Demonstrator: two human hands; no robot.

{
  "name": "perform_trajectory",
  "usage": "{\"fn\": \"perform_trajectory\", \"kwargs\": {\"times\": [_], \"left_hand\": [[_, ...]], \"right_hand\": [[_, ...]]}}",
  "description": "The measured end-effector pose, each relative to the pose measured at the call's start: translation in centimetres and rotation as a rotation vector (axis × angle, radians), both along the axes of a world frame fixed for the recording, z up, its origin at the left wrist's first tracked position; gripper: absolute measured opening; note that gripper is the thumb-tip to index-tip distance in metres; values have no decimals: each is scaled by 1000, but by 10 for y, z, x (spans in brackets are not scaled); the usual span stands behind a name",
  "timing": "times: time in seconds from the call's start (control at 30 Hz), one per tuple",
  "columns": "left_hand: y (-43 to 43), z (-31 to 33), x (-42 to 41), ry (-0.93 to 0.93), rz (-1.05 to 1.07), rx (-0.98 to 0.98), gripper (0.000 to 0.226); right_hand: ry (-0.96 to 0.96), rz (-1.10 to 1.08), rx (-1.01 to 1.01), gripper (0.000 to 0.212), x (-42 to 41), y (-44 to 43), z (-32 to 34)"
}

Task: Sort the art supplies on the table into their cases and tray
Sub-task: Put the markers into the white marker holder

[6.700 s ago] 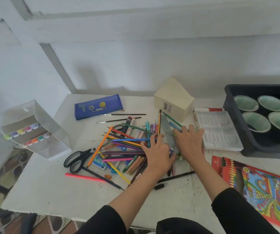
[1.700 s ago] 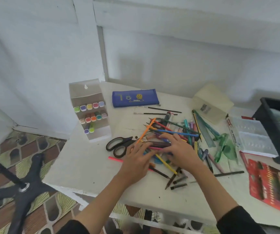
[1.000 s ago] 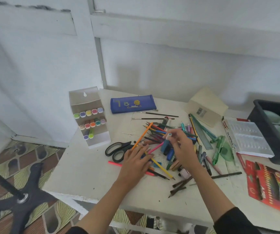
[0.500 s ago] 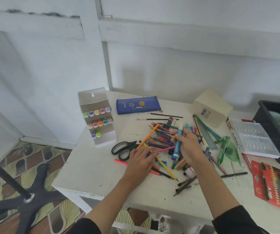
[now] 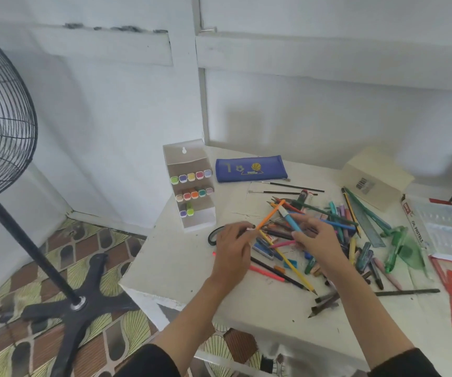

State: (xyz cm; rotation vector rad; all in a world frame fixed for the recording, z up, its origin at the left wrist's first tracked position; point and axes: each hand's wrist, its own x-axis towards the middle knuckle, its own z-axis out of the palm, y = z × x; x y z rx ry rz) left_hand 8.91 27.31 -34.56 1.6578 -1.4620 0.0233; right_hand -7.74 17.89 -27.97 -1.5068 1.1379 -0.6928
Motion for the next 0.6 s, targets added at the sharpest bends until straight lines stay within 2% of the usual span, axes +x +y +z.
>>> {"fn": "perform_trajectory", "kwargs": {"times": [0.13, 0.27, 0.33, 0.43, 0.53, 0.6], "left_hand": [[8, 37, 25, -38, 57, -156, 35], [20, 74, 50, -183, 131, -282, 37], [26, 88, 63, -247, 185, -312, 38], [30, 100, 83, -252, 270, -281, 44], [32, 104, 98, -262, 278, -174, 47], [32, 103, 105, -272, 271, -117, 46]], "right_hand": [[-67, 25, -49, 20, 21, 10, 2], [-78, 59, -200, 4, 51, 18, 3], [-63, 112, -304, 2, 66, 23, 7], [-123, 142, -410, 12, 88, 33, 9], [-149, 193, -737, 14, 105, 43, 5], [-60, 272, -959, 17, 116, 46, 0]]}}
